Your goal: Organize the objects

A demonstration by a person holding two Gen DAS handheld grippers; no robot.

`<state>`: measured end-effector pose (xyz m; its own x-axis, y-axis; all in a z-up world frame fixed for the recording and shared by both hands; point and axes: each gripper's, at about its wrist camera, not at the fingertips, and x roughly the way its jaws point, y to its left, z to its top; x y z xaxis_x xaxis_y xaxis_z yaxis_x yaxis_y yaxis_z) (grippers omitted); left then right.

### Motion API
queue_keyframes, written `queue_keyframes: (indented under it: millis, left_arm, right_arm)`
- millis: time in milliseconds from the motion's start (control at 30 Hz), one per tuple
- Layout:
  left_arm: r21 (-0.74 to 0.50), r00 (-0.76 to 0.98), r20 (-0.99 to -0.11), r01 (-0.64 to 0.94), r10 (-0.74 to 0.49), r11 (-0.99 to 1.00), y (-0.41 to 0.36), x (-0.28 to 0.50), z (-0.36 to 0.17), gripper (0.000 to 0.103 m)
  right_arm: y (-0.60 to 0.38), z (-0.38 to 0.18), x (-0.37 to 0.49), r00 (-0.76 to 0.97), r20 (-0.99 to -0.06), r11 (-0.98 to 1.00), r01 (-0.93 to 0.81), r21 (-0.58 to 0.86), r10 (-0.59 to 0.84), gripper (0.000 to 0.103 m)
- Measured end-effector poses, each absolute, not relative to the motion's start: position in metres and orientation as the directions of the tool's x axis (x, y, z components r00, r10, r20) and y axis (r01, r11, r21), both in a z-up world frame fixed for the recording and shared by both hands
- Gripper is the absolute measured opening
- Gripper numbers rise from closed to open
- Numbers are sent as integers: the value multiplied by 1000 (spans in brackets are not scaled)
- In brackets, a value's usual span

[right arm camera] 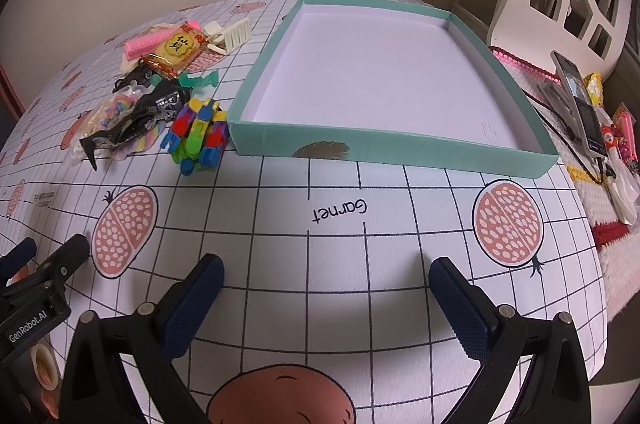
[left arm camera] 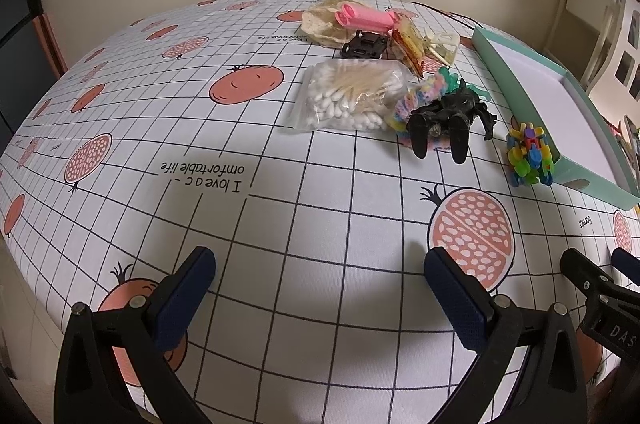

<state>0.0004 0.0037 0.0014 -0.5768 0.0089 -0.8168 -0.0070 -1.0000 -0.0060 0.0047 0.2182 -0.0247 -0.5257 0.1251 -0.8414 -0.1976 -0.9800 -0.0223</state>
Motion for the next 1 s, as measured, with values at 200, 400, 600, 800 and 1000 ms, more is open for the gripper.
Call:
queue_keyframes:
  millis: [200,400,600,800,1000]
  left_arm:
    - [-5,-573,-820,-9,10,-1000,4,-1,1,103]
    - [-5,-559,-829,-9,9,-1000,5,-3,1,103]
    - [-7,-519,-855,-17,15,-1000,5,-8,1,103]
    - [-25,-456,-889,-22,33,-999,7,-23,9,103]
    - [-32,-425,-904,-17,36,-999,2,-48,36,103]
  right_arm:
    - [217,-25,5,-522,-844,-980,-198,-23,125,103]
    - [217,-24,4,-502,-857,-980,-199,-20,120,103]
    - [220,-22,-1,-458,-882,-980,-199,-15,107,103]
    - [218,-3,-10,-457,-886,-984,-178,0,82,103]
    - [212,21,-32,-450,-892,-989,-140,39,28,103]
